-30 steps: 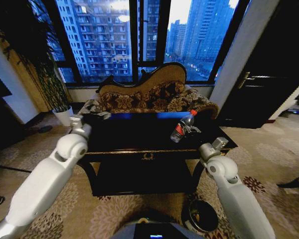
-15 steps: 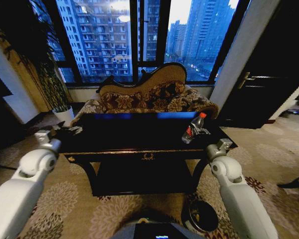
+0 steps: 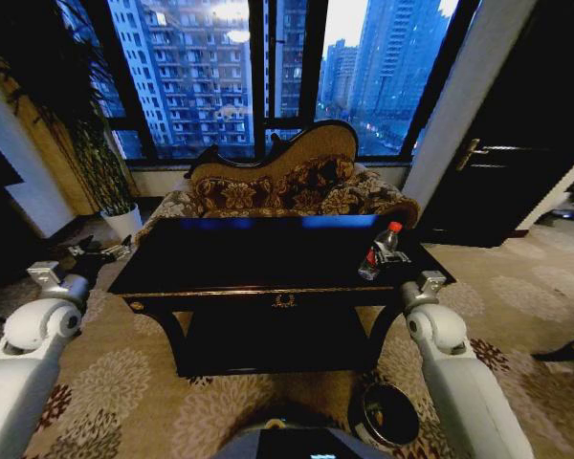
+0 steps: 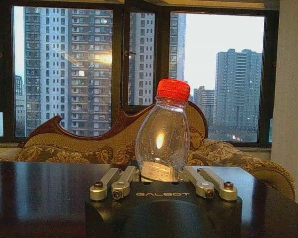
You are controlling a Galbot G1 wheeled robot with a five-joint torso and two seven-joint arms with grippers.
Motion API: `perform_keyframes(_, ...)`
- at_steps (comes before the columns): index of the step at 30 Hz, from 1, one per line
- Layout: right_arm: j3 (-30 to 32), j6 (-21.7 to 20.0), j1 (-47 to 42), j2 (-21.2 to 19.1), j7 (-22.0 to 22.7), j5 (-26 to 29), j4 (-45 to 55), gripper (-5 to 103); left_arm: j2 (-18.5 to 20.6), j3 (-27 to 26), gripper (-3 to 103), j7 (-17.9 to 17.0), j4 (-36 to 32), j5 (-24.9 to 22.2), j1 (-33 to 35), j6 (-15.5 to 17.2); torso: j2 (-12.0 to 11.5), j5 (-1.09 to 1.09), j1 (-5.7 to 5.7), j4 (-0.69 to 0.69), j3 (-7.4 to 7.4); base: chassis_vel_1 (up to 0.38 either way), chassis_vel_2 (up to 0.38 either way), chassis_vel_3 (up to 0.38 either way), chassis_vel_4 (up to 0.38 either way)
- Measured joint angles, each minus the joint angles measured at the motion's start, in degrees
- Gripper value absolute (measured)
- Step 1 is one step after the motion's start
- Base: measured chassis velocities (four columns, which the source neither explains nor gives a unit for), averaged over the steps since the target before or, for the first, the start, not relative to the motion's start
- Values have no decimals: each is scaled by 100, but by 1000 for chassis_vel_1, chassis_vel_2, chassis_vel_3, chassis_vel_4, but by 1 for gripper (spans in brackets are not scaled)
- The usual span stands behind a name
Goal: Move to the front of the table and place the trash on the table into the trash bin.
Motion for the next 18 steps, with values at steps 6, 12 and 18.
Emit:
perform_keyframes(6,84,-16,-85,6,0,-3,111,29,-13,115,100,5,-38,26,1,-6,0,1,0,0,1,0,0,0,0)
perform_keyframes(12,205,-16,-105,-16,0,25,195,29,-37,177,100,11,-54,43,-19,-27,0,1,0,-1,1,0,0,0,0)
perform_keyframes(18,263,-13,-160,-20,0,38,236,29,-36,182,100,14,-55,43,-26,-41,-1,1,0,0,1,9,-5,-6,9)
